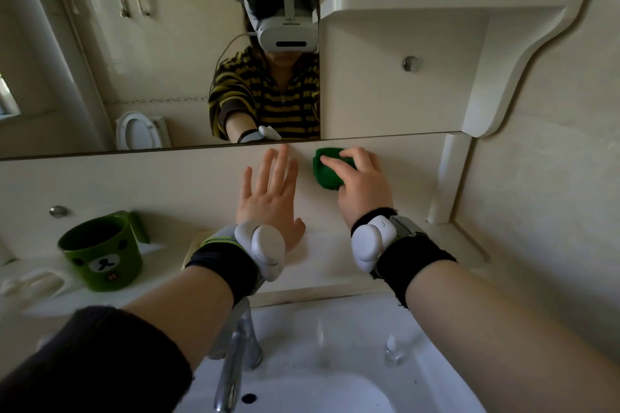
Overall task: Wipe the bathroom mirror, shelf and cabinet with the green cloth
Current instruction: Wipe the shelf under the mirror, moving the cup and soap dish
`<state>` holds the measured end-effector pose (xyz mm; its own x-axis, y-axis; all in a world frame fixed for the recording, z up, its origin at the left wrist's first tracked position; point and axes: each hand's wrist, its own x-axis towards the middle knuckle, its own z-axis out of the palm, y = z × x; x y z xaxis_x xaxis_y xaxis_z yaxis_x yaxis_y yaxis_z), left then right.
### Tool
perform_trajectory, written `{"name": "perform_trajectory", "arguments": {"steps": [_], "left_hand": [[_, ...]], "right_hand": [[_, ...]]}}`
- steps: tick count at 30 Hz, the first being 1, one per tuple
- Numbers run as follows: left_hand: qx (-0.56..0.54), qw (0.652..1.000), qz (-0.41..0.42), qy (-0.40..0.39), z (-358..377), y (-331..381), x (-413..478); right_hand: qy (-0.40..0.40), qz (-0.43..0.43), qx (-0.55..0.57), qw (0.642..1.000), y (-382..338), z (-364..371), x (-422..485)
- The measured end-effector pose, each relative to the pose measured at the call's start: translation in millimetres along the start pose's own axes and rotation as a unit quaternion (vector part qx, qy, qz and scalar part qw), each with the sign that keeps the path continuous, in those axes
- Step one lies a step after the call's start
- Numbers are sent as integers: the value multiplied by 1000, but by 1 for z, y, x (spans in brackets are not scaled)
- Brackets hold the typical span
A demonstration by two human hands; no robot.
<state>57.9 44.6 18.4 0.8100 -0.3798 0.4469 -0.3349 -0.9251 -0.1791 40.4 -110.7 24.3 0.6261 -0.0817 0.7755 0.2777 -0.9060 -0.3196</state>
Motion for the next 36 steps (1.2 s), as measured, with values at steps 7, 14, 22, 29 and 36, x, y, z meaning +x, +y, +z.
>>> {"name": "perform_trajectory", "arguments": {"steps": [7,14,22,29,36], "left_hand": [[-6,1000,-2,-20,-4,1,0],[-8,1000,-3,-28,-5,2,0],[-4,999,-5,-33,-6,2,0],[-1,999,-6,-36,-8,3,0],[-2,999,-5,-35,-7,3,-1]], "right_hand": [[-28,6,-3,1000,6,9,-13],[-58,16,-2,998,11,15,-27],[-102,31,0,994,15,21,-37],[-151,51,-2,987,19,25,-43],[-209,78,-3,975,21,32,-51]]}}
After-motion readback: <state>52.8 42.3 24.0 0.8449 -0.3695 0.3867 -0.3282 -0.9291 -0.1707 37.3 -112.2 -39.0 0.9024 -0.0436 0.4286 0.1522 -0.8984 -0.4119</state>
